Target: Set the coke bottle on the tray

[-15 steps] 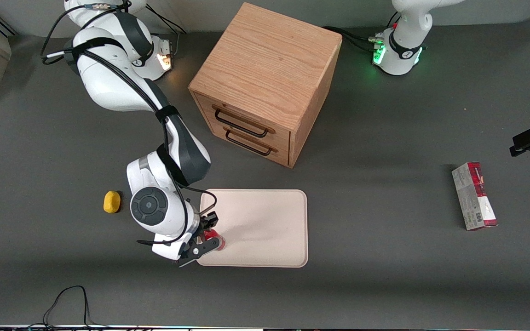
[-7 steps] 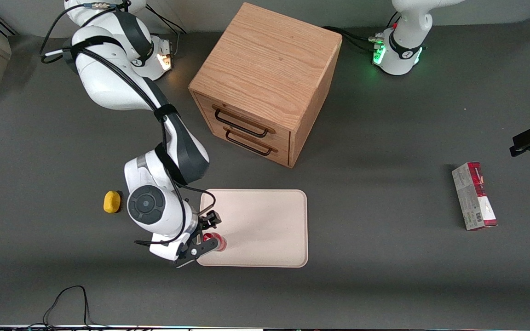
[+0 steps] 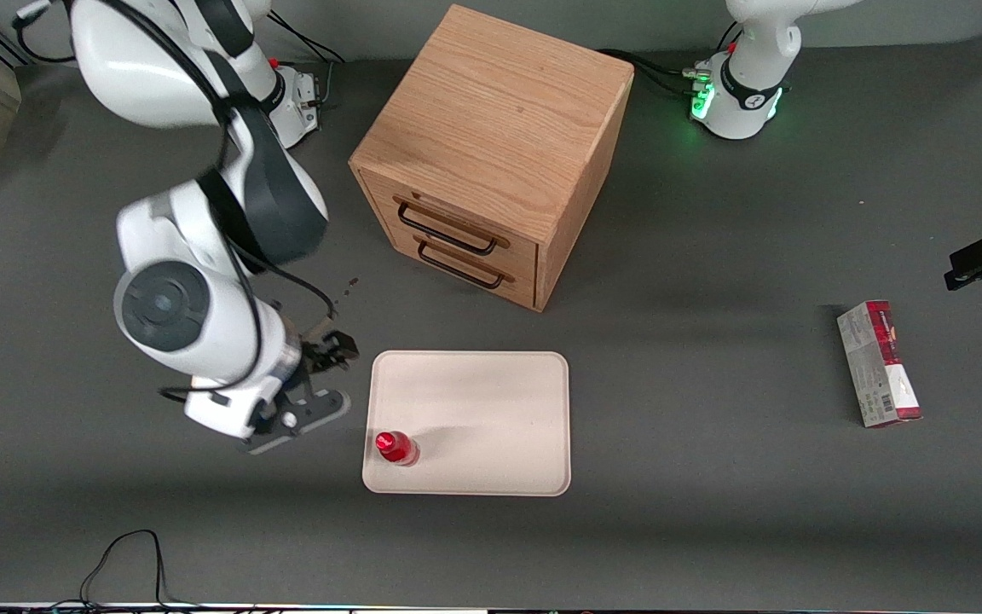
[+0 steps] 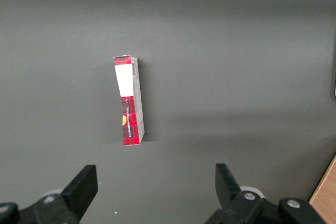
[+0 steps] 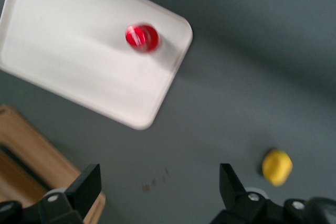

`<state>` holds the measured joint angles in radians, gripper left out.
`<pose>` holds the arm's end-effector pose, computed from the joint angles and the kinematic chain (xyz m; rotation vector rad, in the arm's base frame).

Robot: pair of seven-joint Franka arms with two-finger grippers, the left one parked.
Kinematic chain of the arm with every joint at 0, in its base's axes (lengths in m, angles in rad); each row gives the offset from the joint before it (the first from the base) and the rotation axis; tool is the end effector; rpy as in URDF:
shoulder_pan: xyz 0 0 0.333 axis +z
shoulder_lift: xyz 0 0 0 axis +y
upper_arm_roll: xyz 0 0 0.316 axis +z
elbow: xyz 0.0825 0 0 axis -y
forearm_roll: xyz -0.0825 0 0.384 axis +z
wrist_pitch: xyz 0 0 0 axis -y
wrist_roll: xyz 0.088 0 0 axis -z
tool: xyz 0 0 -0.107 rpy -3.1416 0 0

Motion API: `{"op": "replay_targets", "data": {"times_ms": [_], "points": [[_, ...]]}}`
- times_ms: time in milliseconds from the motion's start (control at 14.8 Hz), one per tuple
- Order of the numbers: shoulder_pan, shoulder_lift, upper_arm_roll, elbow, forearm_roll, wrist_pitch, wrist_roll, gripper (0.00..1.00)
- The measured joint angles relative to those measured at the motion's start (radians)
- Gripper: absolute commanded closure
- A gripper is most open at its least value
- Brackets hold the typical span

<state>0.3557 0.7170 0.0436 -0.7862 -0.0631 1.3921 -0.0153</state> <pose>0.6738 0.2621 0.5094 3.0228 0.6091 -0.1581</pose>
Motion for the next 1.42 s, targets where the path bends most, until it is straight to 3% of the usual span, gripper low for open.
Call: {"op": "replay_targets", "data": {"times_ms": [203,407,949,1424], "points": [[-0.001,-0.098,-0.045,-0.003,-0.001,-0.144,0.0,0.0],[-0.019,-0.198,-0.097,-0.076,0.001,-0.187,-0.001,0.0],[-0.22,-0.653,-0.106,-0.697,0.042,0.076,-0.007,0.0],[-0.28,-0.701,-0.136,-0.766,0.042,0.101,-0.007,0.0]]}}
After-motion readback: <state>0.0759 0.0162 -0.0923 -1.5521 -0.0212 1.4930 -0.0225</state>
